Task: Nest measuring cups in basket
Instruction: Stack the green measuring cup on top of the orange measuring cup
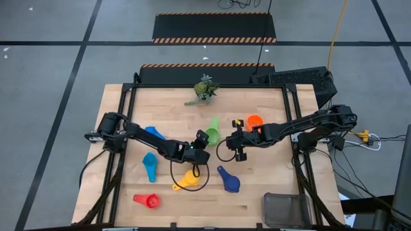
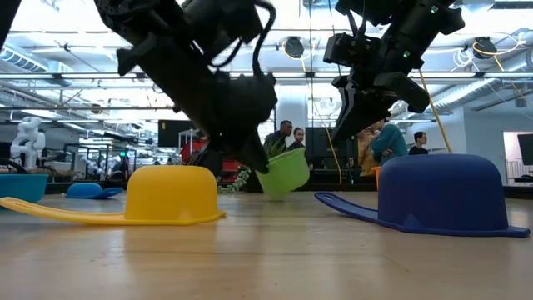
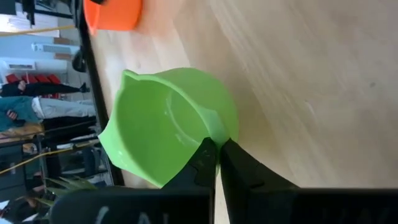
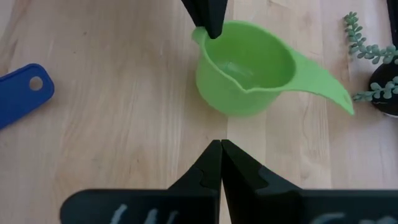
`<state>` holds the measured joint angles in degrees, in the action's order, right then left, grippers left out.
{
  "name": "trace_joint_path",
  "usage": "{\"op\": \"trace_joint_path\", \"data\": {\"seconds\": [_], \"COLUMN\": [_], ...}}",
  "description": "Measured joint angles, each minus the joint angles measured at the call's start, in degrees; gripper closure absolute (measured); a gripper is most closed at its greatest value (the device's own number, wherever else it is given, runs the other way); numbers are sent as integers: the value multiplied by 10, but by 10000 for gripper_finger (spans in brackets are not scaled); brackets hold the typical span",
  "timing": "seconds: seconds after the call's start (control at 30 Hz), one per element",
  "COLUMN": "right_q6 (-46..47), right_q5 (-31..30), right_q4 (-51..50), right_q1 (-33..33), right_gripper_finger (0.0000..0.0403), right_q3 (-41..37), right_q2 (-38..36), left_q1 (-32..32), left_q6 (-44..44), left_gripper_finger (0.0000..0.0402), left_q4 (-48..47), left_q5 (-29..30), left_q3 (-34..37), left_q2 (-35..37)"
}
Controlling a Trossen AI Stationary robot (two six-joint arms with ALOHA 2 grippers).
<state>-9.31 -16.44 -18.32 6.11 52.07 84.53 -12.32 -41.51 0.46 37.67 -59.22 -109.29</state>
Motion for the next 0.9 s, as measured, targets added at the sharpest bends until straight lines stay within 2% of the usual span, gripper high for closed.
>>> {"op": "trace_joint_path", "data": {"seconds": [0.23,0.47,0.67,0.83,0.9], "right_q6": [-20,-26,-67,-113,-129], "right_q5": [0,-13,1,2,2], "right_q4": [-1,-7,-8,3,13], "right_q1": [0,0,14,31,35], "right_gripper_finger": [403,403,403,403,403], "right_q3": [-1,-1,-1,-1,-1], "right_q2": [-20,-123,-202,-242,-253], "left_q1": [-3,-10,-33,-47,-51], "left_q6": [2,-11,-45,-62,-75], "left_gripper_finger": [395,396,396,396,396], "left_q4": [-9,-19,-19,-18,-8], "left_q5": [-32,-98,-122,-127,-147], "left_q3": [0,0,0,0,0], "left_q2": [63,134,189,225,239]}}
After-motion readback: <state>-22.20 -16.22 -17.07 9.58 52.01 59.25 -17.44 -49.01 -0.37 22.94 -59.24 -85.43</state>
